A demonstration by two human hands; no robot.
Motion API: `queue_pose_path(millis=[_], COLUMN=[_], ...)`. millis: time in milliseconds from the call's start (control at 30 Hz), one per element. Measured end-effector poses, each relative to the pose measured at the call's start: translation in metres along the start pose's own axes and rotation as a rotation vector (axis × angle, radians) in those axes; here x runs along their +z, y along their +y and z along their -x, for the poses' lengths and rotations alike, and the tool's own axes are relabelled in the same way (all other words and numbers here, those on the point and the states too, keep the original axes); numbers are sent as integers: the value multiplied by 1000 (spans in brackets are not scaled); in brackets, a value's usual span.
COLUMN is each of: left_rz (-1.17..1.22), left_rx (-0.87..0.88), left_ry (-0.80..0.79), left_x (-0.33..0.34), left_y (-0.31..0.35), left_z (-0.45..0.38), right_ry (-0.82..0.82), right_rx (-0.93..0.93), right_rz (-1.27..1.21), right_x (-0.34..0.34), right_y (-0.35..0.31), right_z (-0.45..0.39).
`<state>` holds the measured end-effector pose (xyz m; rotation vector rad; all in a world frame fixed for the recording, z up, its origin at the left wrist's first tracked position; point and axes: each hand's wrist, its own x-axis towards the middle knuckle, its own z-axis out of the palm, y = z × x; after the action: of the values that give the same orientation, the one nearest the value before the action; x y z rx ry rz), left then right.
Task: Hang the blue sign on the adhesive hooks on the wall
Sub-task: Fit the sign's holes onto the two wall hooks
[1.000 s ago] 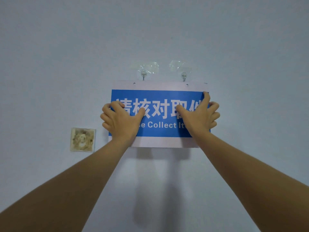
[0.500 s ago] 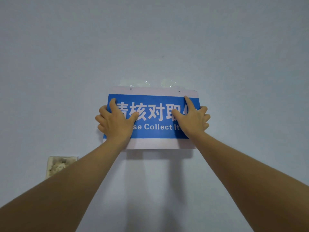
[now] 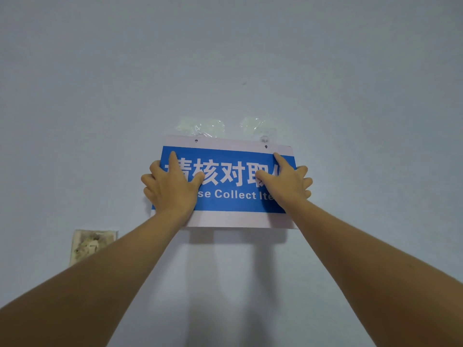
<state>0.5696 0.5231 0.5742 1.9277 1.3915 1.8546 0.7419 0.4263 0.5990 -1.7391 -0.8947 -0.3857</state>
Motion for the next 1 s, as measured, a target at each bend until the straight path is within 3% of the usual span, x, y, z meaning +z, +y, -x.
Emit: queue_pose_path(millis=[433,700,1000], left_rz=[-62,-56,-23], left_rx=[62,95,35], left_ry=[13,-68,-66], left_x=[-8,-6,-5], left_y=[2,1,-1], left_z=[-5,-15,1], right_ry=[-28,0,12], right_rx=[30,73,42], right_rz=[-86,-80,-41], right_x=[8,9,7], right_y=[5,5,7], right_z=[1,1,0])
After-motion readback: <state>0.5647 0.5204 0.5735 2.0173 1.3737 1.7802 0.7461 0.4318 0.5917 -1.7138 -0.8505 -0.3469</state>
